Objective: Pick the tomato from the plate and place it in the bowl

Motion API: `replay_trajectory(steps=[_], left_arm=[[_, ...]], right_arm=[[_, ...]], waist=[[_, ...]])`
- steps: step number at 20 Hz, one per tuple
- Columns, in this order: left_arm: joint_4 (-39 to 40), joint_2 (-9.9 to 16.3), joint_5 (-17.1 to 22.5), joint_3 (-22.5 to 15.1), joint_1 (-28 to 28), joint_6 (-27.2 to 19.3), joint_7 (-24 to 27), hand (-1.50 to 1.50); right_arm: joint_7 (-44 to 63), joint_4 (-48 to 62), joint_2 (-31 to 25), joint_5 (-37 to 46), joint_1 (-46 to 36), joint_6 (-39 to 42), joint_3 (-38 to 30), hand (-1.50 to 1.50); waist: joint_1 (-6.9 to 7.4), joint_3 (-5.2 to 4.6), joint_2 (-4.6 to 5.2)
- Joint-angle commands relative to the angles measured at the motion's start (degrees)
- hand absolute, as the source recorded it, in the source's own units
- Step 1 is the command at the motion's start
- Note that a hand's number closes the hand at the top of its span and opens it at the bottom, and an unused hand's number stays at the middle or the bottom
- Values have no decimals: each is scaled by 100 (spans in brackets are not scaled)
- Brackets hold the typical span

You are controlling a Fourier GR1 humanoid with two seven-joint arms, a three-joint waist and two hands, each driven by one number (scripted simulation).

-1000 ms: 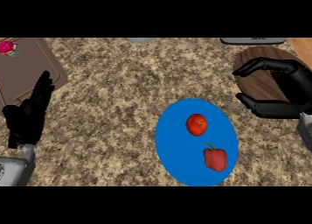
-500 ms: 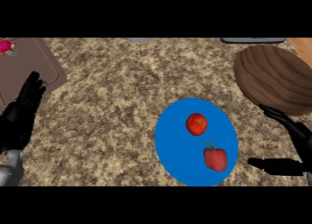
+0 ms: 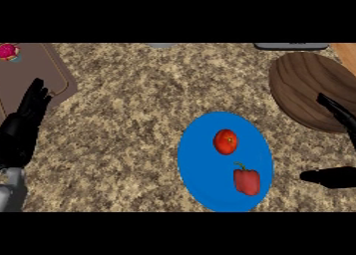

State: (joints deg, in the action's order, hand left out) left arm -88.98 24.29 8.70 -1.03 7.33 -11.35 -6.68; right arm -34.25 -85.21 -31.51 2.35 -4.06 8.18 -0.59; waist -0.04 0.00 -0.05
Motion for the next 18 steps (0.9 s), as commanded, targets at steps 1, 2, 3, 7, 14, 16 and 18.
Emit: replay_trajectory(steps=[1,2,3,7,14,16,18], left_arm=[[396,-115,-22,214,-41,247,373,0],[148,-304,-233,-5,-104,-4,252,0],[2,-168,-187,67,-307,66,352,0],[63,-158,-165,58,-39,75,175,0],[63,-160,-214,132,53,154,9,0],[47,-42,-37,291,193,370,-167,0],[225,-511,-458,-38,28,12,211,0]], right_arm=[[723,-535,-203,-54,-227,318,-247,-150],[1121,-598,-67,45,-527,288,-42,-150],[1416,-672,-314,123,-633,419,18,-150],[2167,-904,-702,876,-1119,686,657,-150],[2767,-318,-432,1599,-1863,1347,1531,-150],[3076,-185,-215,1535,-2225,1667,1614,-150],[3035,-202,-86,1751,-2131,1744,1807,-150]], waist=[[-11,-3,1],[10,-3,1],[33,-5,-4],[101,-12,3],[103,-2,11],[92,-1,9],[47,-2,10]])
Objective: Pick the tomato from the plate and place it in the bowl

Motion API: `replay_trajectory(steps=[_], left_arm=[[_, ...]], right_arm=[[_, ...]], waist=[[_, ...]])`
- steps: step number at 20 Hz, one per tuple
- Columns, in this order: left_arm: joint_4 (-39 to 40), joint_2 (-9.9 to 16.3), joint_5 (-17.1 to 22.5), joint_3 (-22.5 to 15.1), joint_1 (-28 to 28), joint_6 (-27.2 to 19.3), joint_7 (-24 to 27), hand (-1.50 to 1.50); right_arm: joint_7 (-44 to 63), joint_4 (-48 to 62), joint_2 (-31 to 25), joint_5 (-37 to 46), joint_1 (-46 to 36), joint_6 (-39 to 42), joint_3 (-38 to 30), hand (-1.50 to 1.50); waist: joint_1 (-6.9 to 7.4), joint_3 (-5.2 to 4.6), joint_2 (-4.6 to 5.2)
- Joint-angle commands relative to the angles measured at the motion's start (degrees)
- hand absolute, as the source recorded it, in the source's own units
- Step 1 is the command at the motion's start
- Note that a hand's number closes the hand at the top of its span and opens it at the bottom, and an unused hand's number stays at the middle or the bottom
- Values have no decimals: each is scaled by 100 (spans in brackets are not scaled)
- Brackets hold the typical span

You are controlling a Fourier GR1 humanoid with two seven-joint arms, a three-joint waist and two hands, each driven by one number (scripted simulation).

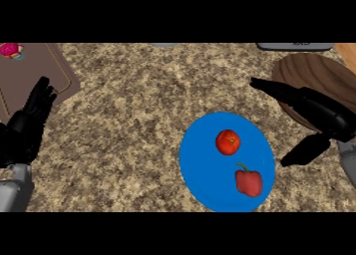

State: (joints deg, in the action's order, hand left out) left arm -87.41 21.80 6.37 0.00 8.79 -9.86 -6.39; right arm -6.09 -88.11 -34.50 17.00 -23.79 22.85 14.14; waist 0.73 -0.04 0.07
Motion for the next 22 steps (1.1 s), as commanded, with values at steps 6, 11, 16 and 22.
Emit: replay_trajectory(steps=[6,11,16,22], left_arm=[[387,-128,-101,183,363,50,37,0],[-304,-285,-300,32,-305,53,-78,0],[-63,-247,-229,331,-216,204,139,0],[-301,-490,-502,192,-142,172,-202,0]], right_arm=[[351,493,303,807,-388,829,747,-150],[413,703,390,1234,-724,1120,536,-150],[-156,806,777,2138,-236,-265,646,-150],[-305,1170,1393,2641,-34,-535,636,-150]], waist=[[-66,2,6],[-28,4,-8],[-56,5,-6],[-50,5,-5]])
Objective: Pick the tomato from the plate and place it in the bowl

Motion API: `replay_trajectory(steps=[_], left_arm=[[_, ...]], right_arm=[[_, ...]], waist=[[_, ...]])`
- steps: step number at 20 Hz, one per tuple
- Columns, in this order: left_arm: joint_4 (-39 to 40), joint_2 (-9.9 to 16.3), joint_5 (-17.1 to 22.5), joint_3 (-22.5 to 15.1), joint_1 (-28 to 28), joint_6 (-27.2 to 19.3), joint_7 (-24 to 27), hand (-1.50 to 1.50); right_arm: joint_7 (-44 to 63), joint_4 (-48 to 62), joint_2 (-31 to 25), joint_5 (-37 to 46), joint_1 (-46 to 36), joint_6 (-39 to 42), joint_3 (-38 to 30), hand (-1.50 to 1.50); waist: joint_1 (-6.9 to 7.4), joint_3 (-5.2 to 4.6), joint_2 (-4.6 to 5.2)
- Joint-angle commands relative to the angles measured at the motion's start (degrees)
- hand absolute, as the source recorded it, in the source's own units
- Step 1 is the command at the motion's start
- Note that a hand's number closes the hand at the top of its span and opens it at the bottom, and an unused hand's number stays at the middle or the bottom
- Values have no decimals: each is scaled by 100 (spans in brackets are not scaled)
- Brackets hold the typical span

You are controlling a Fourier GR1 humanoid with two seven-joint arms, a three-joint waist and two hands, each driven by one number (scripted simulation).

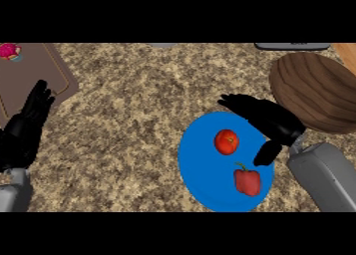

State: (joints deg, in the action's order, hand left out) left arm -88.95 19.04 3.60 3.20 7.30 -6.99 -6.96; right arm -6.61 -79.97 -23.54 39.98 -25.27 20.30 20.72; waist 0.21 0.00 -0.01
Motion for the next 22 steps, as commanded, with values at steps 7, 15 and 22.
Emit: replay_trajectory(steps=[7,15,22], left_arm=[[169,-118,-210,210,178,157,-66,0],[-185,-199,-285,394,12,367,-153,0],[-39,-373,-386,499,159,365,-128,0]], right_arm=[[-373,517,483,887,588,-271,137,-150],[-297,388,941,1225,666,-208,-165,-150],[-528,1577,1458,1610,182,-490,-400,-150]], waist=[[-14,1,4],[-14,0,-4],[-3,0,2]])
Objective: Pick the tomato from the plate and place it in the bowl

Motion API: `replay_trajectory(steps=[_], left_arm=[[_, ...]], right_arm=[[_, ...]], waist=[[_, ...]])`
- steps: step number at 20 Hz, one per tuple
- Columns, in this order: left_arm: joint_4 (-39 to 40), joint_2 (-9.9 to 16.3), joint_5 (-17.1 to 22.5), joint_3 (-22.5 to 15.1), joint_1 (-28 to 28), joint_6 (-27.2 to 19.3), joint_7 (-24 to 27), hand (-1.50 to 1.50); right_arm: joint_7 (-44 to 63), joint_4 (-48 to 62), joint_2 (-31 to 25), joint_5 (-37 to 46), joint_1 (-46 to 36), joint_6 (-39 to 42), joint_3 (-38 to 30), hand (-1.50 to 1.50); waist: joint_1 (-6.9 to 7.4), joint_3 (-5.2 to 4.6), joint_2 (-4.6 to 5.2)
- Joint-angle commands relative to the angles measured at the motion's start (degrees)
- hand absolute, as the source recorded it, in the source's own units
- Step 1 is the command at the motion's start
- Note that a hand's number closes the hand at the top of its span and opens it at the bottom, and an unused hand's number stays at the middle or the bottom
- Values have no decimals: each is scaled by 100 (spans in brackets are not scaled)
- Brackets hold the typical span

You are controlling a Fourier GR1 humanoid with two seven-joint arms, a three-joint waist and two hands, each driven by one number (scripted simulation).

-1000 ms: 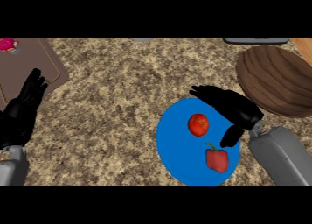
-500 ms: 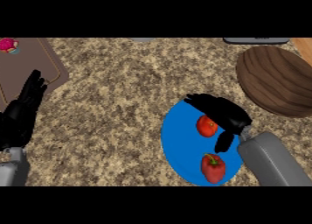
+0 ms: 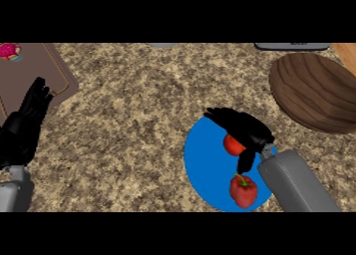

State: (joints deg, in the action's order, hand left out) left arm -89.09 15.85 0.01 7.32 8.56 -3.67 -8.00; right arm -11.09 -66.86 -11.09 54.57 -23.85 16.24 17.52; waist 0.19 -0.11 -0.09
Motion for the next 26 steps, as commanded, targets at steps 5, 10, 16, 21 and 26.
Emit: replay_trajectory(steps=[5,10,16,21,26], left_arm=[[226,-64,-182,14,104,79,127,0],[54,-199,-291,14,148,-62,-48,0],[42,-286,-272,20,116,-16,-39,0],[223,-157,-273,198,-106,31,266,0],[-30,-167,-229,225,-60,77,94,0]], right_arm=[[-703,412,119,154,-91,28,-12,150],[-726,1103,531,225,-680,-68,-296,150],[-740,643,262,376,-315,-205,-413,150],[-1579,181,-1037,834,883,-182,77,150],[-1651,-1079,-1452,584,1382,-295,-497,150]], waist=[[-6,11,13],[11,12,14],[-25,11,4],[-123,8,-7],[-58,10,-3]])
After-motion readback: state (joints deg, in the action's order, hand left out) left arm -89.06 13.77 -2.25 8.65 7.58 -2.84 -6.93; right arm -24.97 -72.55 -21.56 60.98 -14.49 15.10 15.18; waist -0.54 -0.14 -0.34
